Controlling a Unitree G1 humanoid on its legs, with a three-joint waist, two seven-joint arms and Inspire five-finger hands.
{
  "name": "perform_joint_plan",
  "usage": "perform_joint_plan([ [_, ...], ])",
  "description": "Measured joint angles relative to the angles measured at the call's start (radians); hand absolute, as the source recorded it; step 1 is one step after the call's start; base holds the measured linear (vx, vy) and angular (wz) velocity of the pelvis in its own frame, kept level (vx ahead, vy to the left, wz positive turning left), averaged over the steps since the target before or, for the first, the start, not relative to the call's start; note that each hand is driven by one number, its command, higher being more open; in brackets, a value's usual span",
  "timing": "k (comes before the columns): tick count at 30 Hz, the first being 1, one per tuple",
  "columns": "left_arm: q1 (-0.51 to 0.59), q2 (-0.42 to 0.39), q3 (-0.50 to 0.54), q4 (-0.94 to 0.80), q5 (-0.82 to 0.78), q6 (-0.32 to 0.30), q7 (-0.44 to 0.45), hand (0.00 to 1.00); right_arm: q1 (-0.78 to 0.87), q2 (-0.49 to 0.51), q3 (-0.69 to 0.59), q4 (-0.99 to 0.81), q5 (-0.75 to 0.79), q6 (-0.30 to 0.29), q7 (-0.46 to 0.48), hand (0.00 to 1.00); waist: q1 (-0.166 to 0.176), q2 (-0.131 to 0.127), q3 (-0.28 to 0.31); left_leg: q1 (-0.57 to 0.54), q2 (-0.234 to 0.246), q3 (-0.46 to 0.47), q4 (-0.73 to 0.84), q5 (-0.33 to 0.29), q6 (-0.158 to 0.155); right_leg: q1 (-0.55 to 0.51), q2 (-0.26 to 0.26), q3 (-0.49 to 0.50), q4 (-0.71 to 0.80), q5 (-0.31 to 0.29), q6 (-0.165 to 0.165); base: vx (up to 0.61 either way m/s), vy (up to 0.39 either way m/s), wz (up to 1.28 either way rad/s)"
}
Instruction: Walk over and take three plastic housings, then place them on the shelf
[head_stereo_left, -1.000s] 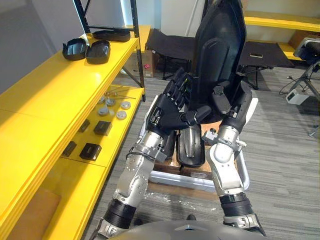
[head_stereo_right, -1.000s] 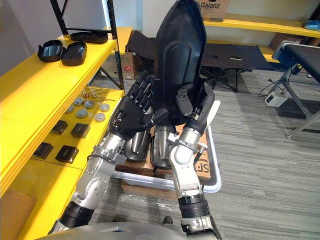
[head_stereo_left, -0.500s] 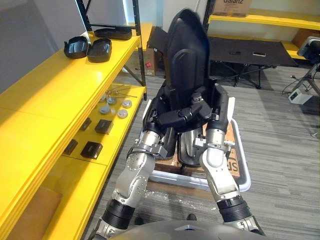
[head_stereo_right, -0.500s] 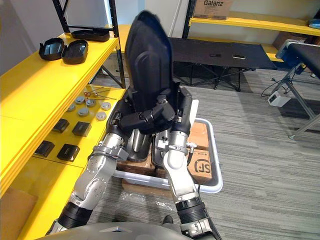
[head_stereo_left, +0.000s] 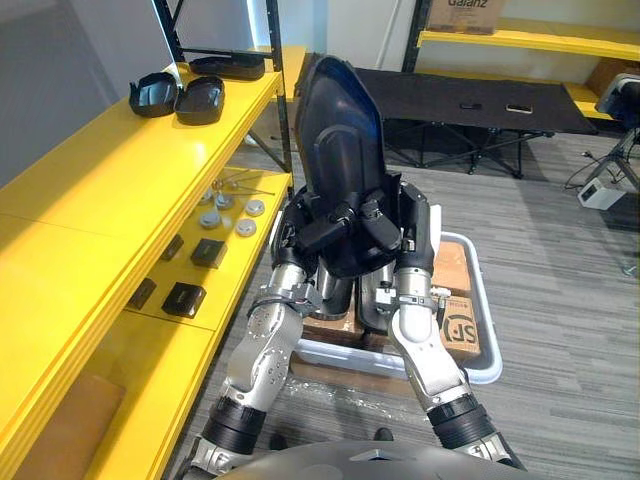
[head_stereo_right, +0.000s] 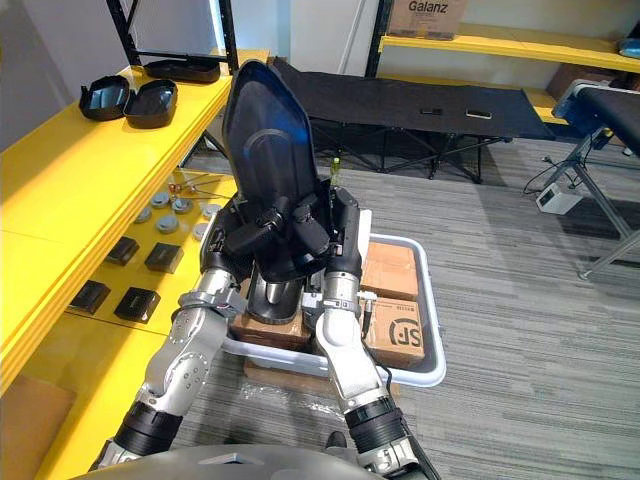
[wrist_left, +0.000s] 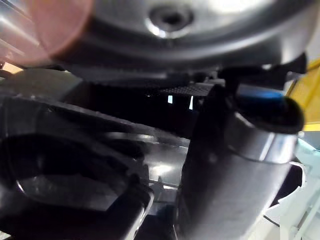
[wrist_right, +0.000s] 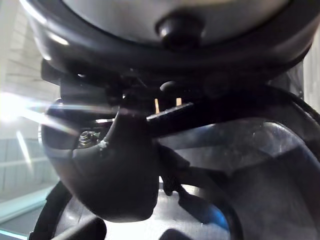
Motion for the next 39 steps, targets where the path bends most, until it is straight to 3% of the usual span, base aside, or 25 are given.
perform_joint_plan([
  [3,-0.001,-0.008,0.047,0.031,-0.046,0.000,0.003,0.00,0.016,-0.003,0.030,0.004,-0.034,-0.061,0.000,0.00,-0.002,0.000,-0.001,0.000,0.001,0.000,0.000,0.000,0.000,0.001,0.000,0.000,0.000,0.000,0.000,0.00,0.000,0.00],
  [14,-0.001,0.011,0.070,0.032,-0.064,-0.009,-0.038,0.00,0.026,-0.003,0.054,-0.008,-0.040,-0.082,-0.002,0.00,0.001,-0.005,-0.004,0.001,0.000,-0.001,0.000,0.001,0.000,0.000,-0.001,-0.002,0.000,-0.001,-0.002,0.00,0.000,0.00],
  [15,-0.001,0.011,0.070,0.032,-0.063,-0.009,-0.040,0.00,0.028,-0.004,0.053,-0.009,-0.040,-0.085,-0.002,1.00,-0.001,-0.005,-0.006,0.001,0.000,-0.001,0.000,0.001,0.000,0.000,-0.001,-0.002,0.000,-0.001,-0.002,0.00,0.000,0.00],
  [22,-0.001,0.004,0.068,0.029,0.015,-0.039,-0.003,0.00,0.038,-0.002,0.073,-0.048,-0.038,-0.106,-0.004,1.00,0.000,-0.007,-0.013,0.001,0.000,-0.002,0.001,0.001,0.000,0.005,-0.001,-0.002,0.000,-0.001,-0.002,0.00,0.000,0.00],
  [29,0.004,-0.018,0.047,0.005,0.388,-0.053,0.183,0.00,0.037,0.003,0.083,-0.049,-0.036,-0.100,-0.030,1.00,0.005,-0.012,-0.019,0.001,0.000,-0.014,0.000,0.001,-0.001,0.012,0.000,-0.014,0.000,-0.002,-0.004,0.00,0.000,0.04],
  [34,0.049,-0.037,0.128,-0.069,0.724,-0.053,0.320,0.00,0.040,0.002,0.077,-0.089,-0.028,-0.063,-0.067,1.00,0.004,-0.011,-0.019,0.002,0.003,-0.022,0.001,-0.001,-0.002,0.013,0.003,-0.023,0.000,-0.006,-0.008,-0.01,-0.001,0.03],
  [39,0.069,-0.037,0.178,-0.109,0.789,-0.047,0.417,0.00,0.091,0.003,0.070,-0.134,-0.026,-0.048,-0.068,1.00,0.014,-0.011,-0.018,0.004,0.003,-0.021,0.001,-0.003,-0.004,0.013,0.003,-0.023,0.000,-0.008,-0.010,-0.02,-0.003,0.01],
])
